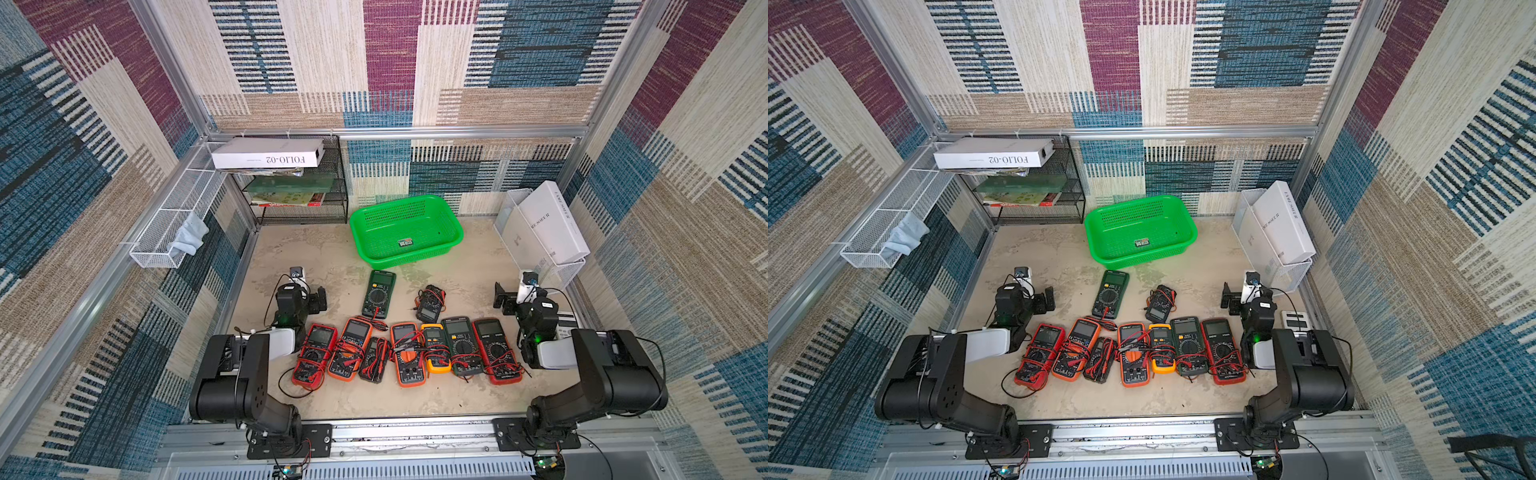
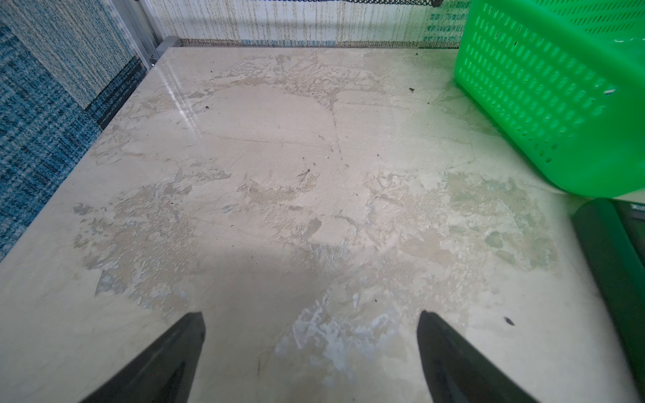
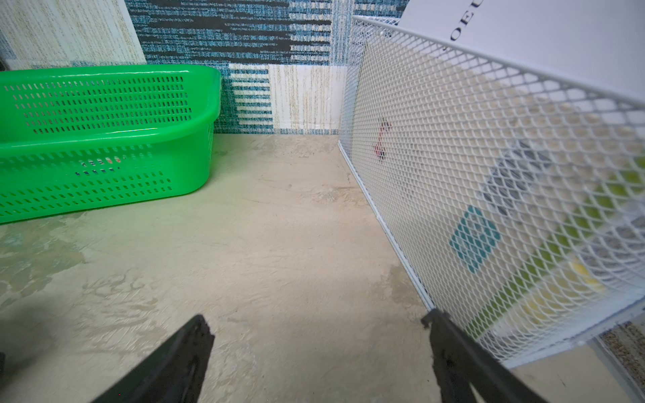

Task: Put the multimeter into the basket
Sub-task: Adjust the multimeter at the center of the board.

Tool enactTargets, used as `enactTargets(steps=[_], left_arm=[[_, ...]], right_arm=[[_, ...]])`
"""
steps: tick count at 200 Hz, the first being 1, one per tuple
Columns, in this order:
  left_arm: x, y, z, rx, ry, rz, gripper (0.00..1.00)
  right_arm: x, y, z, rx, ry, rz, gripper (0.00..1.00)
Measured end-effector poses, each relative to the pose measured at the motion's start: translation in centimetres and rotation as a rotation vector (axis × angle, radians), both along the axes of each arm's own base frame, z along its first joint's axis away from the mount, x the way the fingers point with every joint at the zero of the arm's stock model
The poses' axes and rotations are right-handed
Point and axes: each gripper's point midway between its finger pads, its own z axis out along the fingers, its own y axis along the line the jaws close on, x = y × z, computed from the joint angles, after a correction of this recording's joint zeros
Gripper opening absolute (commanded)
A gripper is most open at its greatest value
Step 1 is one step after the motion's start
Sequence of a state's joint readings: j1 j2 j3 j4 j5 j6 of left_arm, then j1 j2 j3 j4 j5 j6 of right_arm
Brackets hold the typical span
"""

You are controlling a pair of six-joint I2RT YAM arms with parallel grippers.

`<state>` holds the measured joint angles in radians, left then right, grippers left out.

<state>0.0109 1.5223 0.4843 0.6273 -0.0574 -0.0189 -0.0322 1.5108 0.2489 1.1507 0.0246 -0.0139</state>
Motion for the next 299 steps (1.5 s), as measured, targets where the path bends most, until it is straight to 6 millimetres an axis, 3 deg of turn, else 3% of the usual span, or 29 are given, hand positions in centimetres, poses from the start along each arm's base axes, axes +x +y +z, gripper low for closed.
enactTargets(steps=[38, 52, 59, 75, 87, 101, 114, 140, 167, 188, 228, 266, 280, 299], left_arm=[[-0.1, 0.0, 0.1, 0.001, -0.001, 0.000, 0.94], [0.1, -0.1, 1.0, 0.007, 0.007, -0.011, 0.94], [0.6, -0.2, 2.3, 0.006, -0.007, -0.014, 0.92], [1.5, -0.3, 5.4, 0.012, -0.055, -0.020, 0.92], [1.3, -0.2, 6.5, 0.010, -0.053, -0.016, 0.92], [0.4, -0.2, 6.9, -0.008, -0.023, -0.004, 0.92], [-0.6, -0.4, 7.3, -0.032, 0.008, 0.005, 0.92], [-2.2, -1.1, 8.7, -0.091, 0.048, 0.022, 0.92], [-3.2, -2.3, 12.0, -0.198, 0.051, 0.027, 0.94], [-4.2, -3.8, 13.4, -0.298, 0.074, 0.011, 0.95], [-7.5, -8.9, 12.1, -0.433, 0.247, -0.078, 0.96], [-11.1, -14.4, 10.7, -0.457, 0.383, -0.202, 0.99], [-12.1, -15.7, 10.3, -0.458, 0.415, -0.232, 0.99], [-13.0, -16.9, 9.9, -0.447, 0.444, -0.263, 0.99]], right_arm=[[0.0, 0.1, 0.1, 0.000, -0.002, 0.004, 1.00], [0.4, 0.4, 0.7, -0.006, 0.002, -0.001, 0.99], [1.3, 0.6, 1.7, -0.005, 0.014, 0.004, 0.99], [4.9, 0.4, 6.4, 0.020, -0.013, -0.018, 0.99], [7.0, 0.0, 8.5, 0.060, 0.016, -0.054, 1.00], [8.6, -0.3, 8.2, 0.116, 0.113, -0.093, 1.00], [8.6, 0.0, 6.5, 0.167, 0.234, -0.113, 0.99], [5.5, 2.2, 4.2, 0.233, 0.400, -0.082, 0.99], [2.3, 4.6, 6.1, 0.266, 0.411, -0.024, 1.00], [0.7, 5.0, 6.9, 0.275, 0.420, -0.014, 1.00], [-2.8, 6.9, 4.7, 0.275, 0.585, 0.023, 1.00], [-8.6, 8.3, 1.5, 0.251, 0.749, 0.037, 0.99], [-10.4, 8.6, 1.4, 0.230, 0.774, 0.025, 1.00], [-11.1, 9.1, 1.6, 0.263, 0.792, 0.013, 1.00]])
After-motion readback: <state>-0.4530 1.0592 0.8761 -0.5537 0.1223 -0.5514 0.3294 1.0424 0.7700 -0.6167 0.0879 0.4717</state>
